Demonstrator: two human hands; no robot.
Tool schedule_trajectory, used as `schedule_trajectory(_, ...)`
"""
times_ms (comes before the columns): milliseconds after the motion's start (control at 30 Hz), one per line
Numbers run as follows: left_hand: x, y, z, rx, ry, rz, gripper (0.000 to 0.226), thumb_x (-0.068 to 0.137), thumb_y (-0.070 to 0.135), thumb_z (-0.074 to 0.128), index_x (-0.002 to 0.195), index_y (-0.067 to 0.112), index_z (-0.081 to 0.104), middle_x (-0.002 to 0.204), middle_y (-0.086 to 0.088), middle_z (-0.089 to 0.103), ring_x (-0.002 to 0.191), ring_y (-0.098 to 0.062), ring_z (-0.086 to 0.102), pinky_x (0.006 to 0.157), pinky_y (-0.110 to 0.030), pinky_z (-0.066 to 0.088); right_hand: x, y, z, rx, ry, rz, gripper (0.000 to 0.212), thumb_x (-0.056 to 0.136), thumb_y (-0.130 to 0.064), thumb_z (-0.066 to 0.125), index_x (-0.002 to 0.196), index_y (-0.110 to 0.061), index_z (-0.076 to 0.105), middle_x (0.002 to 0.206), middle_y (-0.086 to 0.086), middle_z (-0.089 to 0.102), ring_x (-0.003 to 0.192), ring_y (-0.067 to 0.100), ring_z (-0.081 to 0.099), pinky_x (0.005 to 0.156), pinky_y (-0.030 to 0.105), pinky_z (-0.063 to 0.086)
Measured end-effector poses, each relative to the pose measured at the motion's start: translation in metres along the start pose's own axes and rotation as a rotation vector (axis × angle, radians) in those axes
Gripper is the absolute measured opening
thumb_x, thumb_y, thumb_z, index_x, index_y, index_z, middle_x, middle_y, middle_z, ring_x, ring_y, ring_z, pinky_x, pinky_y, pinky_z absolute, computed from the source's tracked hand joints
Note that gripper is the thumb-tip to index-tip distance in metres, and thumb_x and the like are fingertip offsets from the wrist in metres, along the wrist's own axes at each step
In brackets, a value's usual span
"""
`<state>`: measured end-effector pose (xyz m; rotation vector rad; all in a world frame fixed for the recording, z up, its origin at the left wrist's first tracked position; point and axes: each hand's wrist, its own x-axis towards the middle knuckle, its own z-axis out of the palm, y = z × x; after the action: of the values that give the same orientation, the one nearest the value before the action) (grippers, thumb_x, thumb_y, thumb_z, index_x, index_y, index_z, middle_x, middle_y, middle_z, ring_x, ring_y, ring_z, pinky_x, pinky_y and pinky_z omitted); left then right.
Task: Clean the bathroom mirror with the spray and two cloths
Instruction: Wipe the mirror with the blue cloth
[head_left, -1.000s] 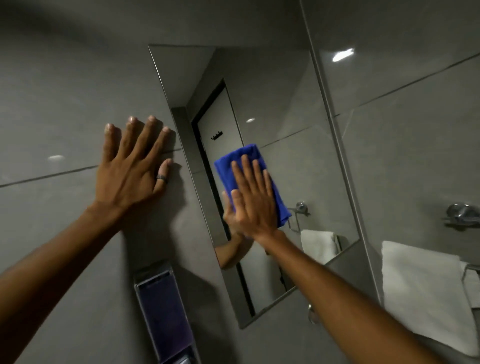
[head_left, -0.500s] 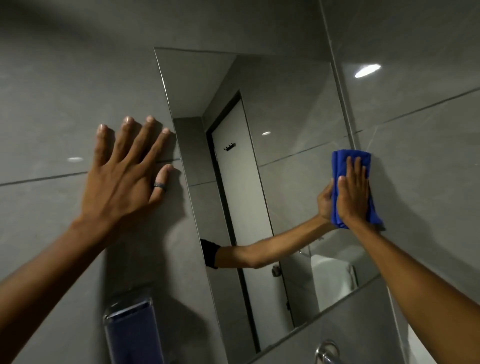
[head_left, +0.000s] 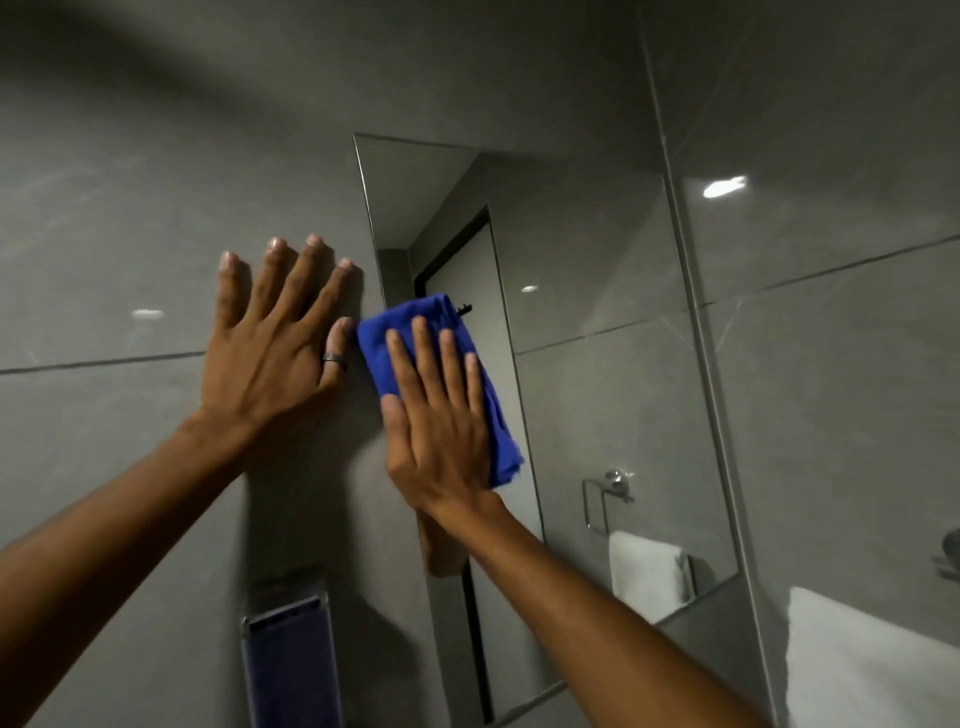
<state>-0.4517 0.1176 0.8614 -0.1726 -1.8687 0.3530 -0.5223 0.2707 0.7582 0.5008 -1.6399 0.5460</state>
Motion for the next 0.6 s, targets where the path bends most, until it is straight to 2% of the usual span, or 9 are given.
schedule_trajectory(133, 0.017, -0.002, -0.002, 0.000, 0.001, -0.020, 0.076, 0.099, 0.064, 0.002, 0.167, 0.030, 0.002, 0.176, -0.006, -0.007, 0.163, -0.030, -0.013, 0.130, -0.057, -0.010, 0.077, 0.019, -0.018, -0.031, 0.015, -0.024, 0.060, 0.104, -0.040, 0.017, 0.162, -0.027, 0.008, 0.173, -0.002, 0.005, 0.160, 0.020, 0.000, 0.130, 0.049, 0.004)
schedule_trajectory(233, 0.020, -0.001, 0.000, 0.025, -0.004, -0.011, 0.079, 0.096, 0.067, -0.002, 0.166, 0.031, -0.004, 0.176, -0.007, -0.010, 0.162, -0.032, -0.013, 0.130, -0.058, -0.012, 0.111, 0.056, -0.038, -0.087, 0.037, 0.014, 0.064, 0.100, -0.041, 0.014, 0.162, -0.026, 0.013, 0.172, -0.002, 0.010, 0.160, 0.020, 0.006, 0.130, 0.045, 0.005)
schedule_trajectory(433, 0.017, -0.003, 0.005, 0.054, 0.036, 0.001, 0.075, 0.100, 0.064, 0.007, 0.167, 0.029, 0.001, 0.176, -0.010, -0.001, 0.163, -0.035, -0.005, 0.130, -0.062, -0.002, 0.148, 0.171, -0.067, -0.055, 0.049, 0.202, 0.061, 0.102, -0.043, 0.014, 0.162, -0.031, 0.007, 0.172, -0.006, 0.004, 0.160, 0.017, 0.002, 0.130, 0.045, 0.007)
schedule_trajectory(600, 0.018, -0.003, 0.009, 0.087, 0.050, 0.001, 0.075, 0.101, 0.063, 0.012, 0.167, 0.030, -0.003, 0.176, -0.009, -0.005, 0.163, -0.034, -0.007, 0.130, -0.062, -0.001, 0.154, 0.271, -0.091, -0.046, 0.114, 0.386, 0.063, 0.102, -0.043, 0.016, 0.162, -0.026, 0.008, 0.172, 0.000, 0.008, 0.159, 0.021, 0.008, 0.130, 0.047, 0.009)
